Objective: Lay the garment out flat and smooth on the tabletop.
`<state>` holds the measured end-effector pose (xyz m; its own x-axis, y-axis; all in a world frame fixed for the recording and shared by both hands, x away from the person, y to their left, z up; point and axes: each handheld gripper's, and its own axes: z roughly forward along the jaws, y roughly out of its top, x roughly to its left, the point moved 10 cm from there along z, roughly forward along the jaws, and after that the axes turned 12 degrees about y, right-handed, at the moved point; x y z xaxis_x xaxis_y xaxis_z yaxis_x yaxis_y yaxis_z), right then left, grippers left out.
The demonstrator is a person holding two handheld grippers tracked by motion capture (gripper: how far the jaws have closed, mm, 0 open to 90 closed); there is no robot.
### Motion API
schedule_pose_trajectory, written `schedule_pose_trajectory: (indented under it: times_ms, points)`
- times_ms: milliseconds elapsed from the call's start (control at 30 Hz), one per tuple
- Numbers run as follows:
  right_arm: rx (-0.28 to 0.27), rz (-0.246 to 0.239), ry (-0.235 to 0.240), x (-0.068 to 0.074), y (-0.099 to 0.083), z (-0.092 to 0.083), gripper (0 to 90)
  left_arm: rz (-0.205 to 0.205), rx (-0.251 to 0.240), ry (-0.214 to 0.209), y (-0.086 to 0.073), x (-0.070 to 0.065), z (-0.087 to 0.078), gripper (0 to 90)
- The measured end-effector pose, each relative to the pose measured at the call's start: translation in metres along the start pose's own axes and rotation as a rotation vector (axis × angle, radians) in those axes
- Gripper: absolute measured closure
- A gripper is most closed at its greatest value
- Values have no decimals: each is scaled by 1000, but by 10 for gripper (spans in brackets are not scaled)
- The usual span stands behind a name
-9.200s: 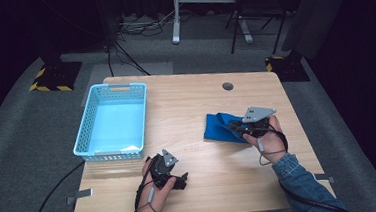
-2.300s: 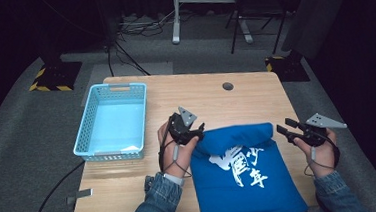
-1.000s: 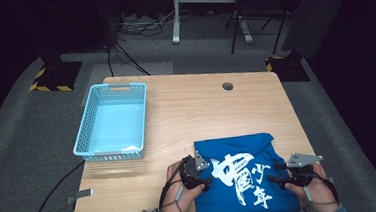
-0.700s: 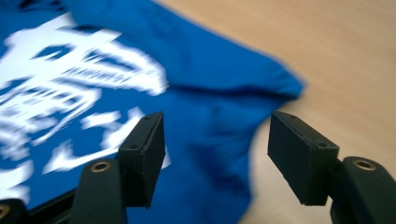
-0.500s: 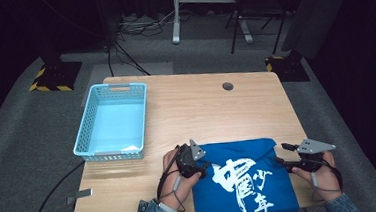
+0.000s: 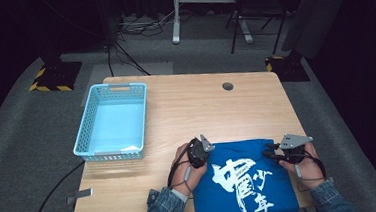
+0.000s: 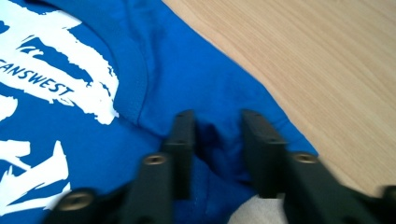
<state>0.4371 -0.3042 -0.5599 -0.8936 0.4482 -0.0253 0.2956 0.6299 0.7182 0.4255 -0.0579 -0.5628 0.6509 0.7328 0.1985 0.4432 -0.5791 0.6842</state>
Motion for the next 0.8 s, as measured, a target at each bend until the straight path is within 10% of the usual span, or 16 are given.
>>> schedule_pose_trajectory:
  times_ms: [100,500,633,700,733,767,800]
  points:
    - [3,32,15,-1,-4,-1,857,-10,-20,3,0,1,-4,891]
    - [-90,34,-13,11,13,-29,874,-52,-106,2,11,5,-37,900]
    - [-97,24,55,17,21,-39,872,-53,-131,-16,23,11,-43,900]
    - [-114,24,101,11,32,-42,872,-77,-157,33,42,32,-33,900]
    - [-189,88,34,-22,49,-39,799,-205,-223,171,63,75,-19,768]
    - [-189,88,34,-22,49,-39,799,-205,-223,171,63,75,-19,588]
    - [-228,156,-72,-48,52,-37,530,-278,-263,223,69,93,-17,588]
